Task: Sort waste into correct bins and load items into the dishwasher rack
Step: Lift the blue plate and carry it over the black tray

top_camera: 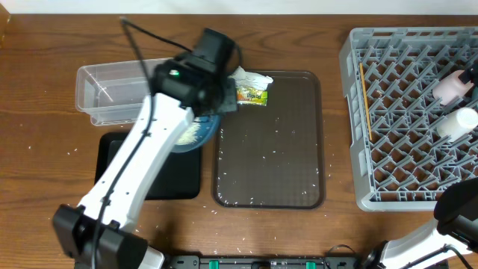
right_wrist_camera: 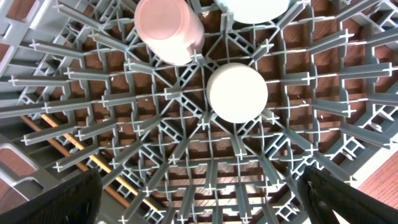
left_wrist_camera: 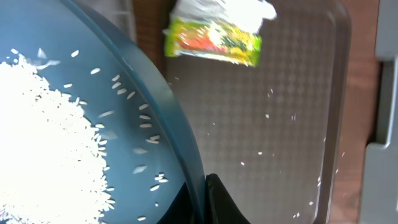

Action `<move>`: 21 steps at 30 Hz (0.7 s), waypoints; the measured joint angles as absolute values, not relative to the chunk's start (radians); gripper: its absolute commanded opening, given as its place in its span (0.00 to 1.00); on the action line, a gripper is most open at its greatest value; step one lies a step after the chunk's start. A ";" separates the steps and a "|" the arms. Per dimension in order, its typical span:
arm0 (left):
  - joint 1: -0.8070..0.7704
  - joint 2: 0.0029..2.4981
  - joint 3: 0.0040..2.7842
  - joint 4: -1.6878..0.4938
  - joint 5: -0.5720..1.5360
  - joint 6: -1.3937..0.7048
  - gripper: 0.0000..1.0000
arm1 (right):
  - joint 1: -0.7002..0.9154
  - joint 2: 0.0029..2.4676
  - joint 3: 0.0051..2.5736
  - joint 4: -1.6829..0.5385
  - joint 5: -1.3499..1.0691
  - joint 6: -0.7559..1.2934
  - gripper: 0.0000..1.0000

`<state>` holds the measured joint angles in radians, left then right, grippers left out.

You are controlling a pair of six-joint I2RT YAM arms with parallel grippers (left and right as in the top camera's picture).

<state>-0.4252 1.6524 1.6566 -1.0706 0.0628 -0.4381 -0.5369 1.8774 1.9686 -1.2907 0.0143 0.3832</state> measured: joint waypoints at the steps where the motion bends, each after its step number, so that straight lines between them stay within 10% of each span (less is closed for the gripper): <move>1: -0.406 1.647 1.657 -1.072 0.070 -0.441 0.06 | -0.537 1.877 1.969 -1.291 0.014 0.383 0.99; 21: -0.063 1.634 1.548 -1.118 0.376 -0.452 0.06 | -0.537 1.877 1.969 -1.291 0.014 0.383 0.99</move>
<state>-0.0628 1.6341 1.5482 -1.1183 0.3763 -0.4522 -0.5365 1.8774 1.9686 -1.2907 0.0143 0.3832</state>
